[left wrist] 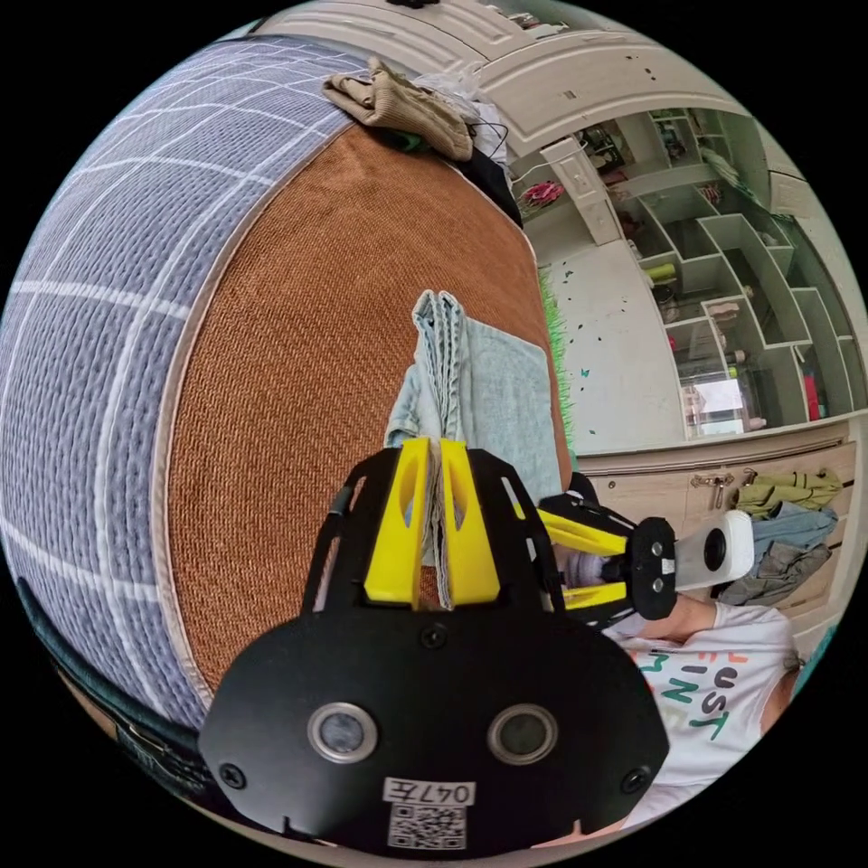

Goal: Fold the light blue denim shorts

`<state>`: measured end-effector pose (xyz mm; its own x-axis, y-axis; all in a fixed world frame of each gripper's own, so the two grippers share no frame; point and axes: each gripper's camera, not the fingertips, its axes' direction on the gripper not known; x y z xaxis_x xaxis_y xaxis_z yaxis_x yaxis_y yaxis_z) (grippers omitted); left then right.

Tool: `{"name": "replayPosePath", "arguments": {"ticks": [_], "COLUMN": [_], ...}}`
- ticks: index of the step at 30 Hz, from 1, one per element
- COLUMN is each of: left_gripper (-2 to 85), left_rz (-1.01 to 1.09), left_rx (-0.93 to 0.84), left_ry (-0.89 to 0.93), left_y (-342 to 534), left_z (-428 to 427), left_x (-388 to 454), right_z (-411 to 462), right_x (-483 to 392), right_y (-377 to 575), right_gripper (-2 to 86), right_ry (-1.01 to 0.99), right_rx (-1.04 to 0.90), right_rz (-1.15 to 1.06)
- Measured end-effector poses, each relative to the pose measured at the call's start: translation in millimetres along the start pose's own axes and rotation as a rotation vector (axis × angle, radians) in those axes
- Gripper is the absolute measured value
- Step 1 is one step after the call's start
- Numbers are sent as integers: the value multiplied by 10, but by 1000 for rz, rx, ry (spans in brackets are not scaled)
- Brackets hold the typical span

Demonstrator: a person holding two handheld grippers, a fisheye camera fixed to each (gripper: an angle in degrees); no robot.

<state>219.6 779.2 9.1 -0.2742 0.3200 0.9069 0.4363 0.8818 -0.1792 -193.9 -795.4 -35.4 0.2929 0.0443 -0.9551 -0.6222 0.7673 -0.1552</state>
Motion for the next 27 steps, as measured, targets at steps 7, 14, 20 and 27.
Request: {"name": "replayPosePath", "arguments": {"ticks": [7,14,20,27], "left_gripper": [-7,-8,-8,-8], "left_rz": [36,62,63,-44], "left_rx": [-47,-62,-40,13], "left_ry": [-28,1,73,107], "left_y": [56,129,255,536], "left_z": [333,605,786,858], "left_x": [29,4,-14,-291], "right_z": [519,524,492,-34], "right_x": [49,370,639,855], "right_y": [-204,-102,51,409], "right_gripper": [87,14,0,-4], "right_ry": [80,-70,-194,-258], "right_rx": [-79,-58,-14,141], "right_rz": [82,174,288,302]}}
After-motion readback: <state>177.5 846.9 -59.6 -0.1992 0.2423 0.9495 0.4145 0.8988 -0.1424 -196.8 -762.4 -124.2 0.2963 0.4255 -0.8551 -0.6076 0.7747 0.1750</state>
